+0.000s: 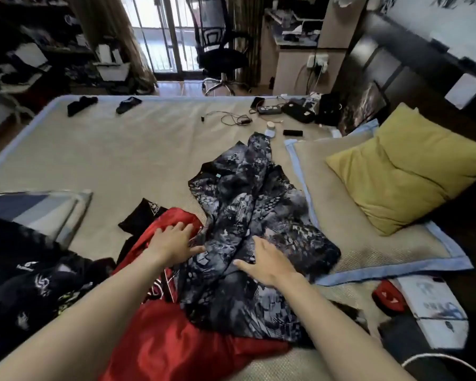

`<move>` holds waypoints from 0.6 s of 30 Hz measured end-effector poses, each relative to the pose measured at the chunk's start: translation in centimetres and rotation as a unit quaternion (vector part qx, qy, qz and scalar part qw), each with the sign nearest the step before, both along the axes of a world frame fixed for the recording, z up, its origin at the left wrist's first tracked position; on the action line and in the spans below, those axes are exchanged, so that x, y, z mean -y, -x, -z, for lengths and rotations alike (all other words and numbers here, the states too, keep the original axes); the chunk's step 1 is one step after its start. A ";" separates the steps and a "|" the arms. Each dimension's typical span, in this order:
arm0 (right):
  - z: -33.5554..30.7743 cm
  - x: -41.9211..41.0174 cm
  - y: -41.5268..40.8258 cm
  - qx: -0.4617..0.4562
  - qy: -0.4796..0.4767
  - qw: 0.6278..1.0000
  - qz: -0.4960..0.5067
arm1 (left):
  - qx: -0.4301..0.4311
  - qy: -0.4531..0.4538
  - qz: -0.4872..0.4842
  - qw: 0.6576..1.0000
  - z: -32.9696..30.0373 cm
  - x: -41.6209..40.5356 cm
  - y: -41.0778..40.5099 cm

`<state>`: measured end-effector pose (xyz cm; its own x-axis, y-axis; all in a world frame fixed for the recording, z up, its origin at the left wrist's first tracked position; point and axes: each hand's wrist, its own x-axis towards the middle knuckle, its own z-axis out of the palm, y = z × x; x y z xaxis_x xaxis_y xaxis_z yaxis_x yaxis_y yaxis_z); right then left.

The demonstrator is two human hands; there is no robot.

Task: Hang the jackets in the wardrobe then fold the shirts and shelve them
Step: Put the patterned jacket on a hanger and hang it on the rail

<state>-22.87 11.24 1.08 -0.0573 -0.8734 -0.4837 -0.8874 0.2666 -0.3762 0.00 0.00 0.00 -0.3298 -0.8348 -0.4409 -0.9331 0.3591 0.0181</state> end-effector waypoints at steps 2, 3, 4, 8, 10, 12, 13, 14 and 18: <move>2.3 0.5 -0.7 0.003 -0.004 1.000 -0.010 | 0.017 -0.033 -0.025 0.999 2.8 0.5 -0.1; 3.5 0.5 -1.1 0.001 -0.009 1.000 -0.013 | 0.023 -0.045 -0.035 0.998 4.5 0.7 -0.3; 4.4 0.6 -1.5 0.006 -0.012 1.000 -0.014 | 0.026 -0.053 -0.043 0.997 5.9 0.9 -0.6; 7.9 1.1 -2.1 0.017 -0.020 1.000 -0.017 | 0.056 -0.041 -0.023 0.997 10.7 2.0 -0.5; 9.2 1.2 -2.1 0.020 -0.028 0.999 -0.022 | 0.063 -0.043 -0.040 0.996 12.5 2.6 -0.4; 10.1 1.3 -2.0 0.024 -0.037 0.999 -0.017 | 0.054 -0.031 -0.063 0.996 13.7 3.0 -0.1; 10.4 1.3 -1.9 0.026 -0.042 0.999 -0.013 | 0.049 -0.025 -0.068 0.996 14.2 3.1 0.0; 10.8 1.3 -1.8 0.028 -0.045 0.999 -0.011 | 0.044 -0.022 -0.068 0.996 14.5 3.1 0.1; 11.1 1.0 -2.0 0.045 -0.059 0.997 0.016 | -0.009 -0.078 -0.092 0.993 14.6 2.7 0.8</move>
